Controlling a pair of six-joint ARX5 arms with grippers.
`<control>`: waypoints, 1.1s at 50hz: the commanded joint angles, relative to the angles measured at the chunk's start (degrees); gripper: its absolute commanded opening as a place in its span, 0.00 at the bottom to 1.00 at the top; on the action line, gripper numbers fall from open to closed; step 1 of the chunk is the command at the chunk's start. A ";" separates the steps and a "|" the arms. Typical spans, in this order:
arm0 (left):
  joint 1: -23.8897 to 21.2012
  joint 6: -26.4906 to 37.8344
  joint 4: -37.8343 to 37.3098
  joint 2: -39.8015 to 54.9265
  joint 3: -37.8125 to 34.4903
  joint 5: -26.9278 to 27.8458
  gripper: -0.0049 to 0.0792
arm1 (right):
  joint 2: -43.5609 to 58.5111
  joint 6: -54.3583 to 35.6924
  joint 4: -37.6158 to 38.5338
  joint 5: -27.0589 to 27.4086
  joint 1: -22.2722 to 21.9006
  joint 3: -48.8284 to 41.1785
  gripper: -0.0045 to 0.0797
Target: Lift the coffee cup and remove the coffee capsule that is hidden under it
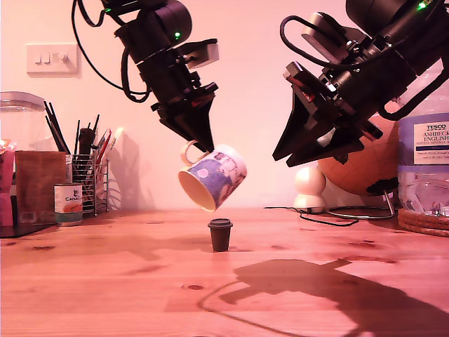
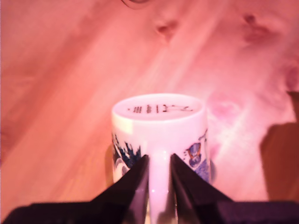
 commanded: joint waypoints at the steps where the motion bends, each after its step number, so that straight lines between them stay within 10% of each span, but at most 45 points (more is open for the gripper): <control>1: 0.61 -0.20 0.61 -1.36 0.90 0.44 0.03 | 0.44 0.07 1.18 0.02 0.96 0.33 0.32; 55: 5.40 -0.20 1.27 -1.36 0.90 0.46 0.03 | 22.71 0.22 16.24 3.19 7.02 13.16 0.55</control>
